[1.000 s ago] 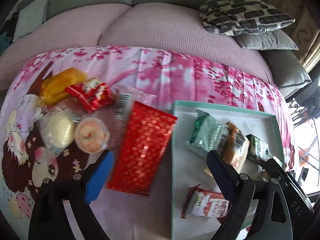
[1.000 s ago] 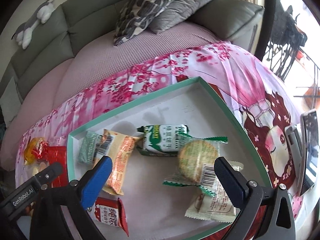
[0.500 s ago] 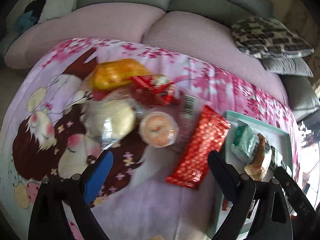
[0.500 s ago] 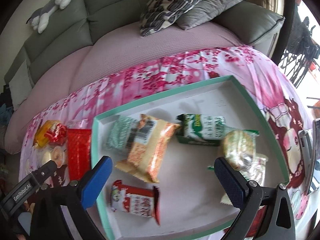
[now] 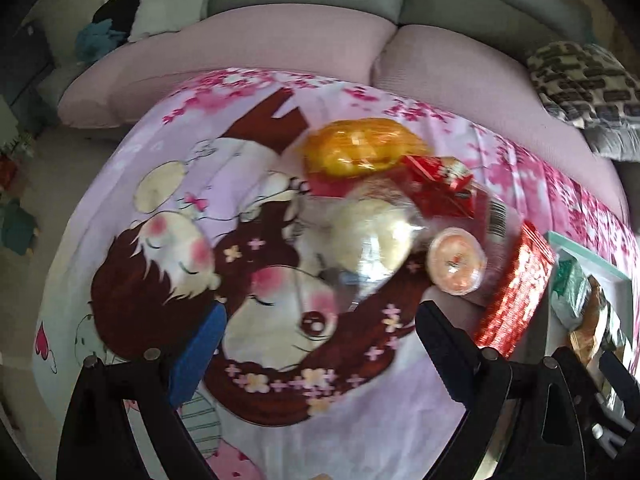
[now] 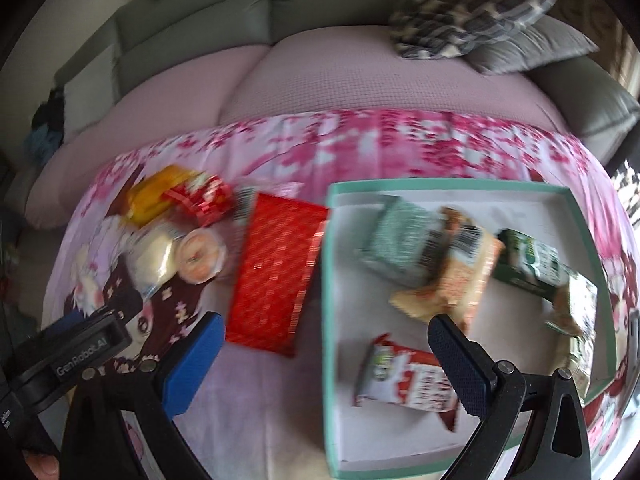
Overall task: Organize snacks
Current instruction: 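Move both open grippers back from the tray to the snack pile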
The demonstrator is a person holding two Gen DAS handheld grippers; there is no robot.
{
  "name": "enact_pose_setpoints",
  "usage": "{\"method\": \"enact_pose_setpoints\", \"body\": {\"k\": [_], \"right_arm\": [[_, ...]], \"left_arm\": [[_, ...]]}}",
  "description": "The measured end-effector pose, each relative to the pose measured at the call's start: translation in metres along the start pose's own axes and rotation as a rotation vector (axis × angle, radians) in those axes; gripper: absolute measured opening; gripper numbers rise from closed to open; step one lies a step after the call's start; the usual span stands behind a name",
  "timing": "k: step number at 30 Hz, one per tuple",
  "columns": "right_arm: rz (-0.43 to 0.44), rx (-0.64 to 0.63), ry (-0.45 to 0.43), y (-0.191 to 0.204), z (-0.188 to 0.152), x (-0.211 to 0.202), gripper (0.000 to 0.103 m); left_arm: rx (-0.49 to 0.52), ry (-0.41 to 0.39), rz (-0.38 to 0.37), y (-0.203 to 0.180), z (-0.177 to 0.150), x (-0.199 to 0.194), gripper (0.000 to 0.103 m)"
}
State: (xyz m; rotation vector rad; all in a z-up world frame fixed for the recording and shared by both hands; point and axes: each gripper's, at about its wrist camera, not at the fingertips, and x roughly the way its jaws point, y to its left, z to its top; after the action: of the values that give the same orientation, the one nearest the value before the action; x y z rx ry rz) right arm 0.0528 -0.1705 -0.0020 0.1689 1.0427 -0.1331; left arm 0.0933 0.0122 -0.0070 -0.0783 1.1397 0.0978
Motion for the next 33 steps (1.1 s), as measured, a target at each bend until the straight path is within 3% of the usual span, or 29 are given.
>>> {"method": "enact_pose_setpoints", "body": {"k": [6, 13, 24, 33], "right_arm": [[0.018, -0.057, 0.001, 0.031, -0.001, 0.004, 0.102], [0.056, -0.076, 0.023, 0.045, -0.003, 0.014, 0.102], [0.085, 0.012, 0.031, 0.025, 0.005, 0.023, 0.102], [0.099, 0.052, 0.041, 0.019, 0.023, 0.03, 0.095]], "left_arm": [[-0.065, -0.021, 0.035, 0.026, 0.004, -0.001, 0.096], [-0.118, -0.012, 0.027, 0.047, 0.01, 0.003, 0.096], [-0.146, -0.003, -0.018, 0.061, 0.03, 0.011, 0.096], [-0.131, 0.042, -0.073, 0.049, 0.047, 0.024, 0.096]]}}
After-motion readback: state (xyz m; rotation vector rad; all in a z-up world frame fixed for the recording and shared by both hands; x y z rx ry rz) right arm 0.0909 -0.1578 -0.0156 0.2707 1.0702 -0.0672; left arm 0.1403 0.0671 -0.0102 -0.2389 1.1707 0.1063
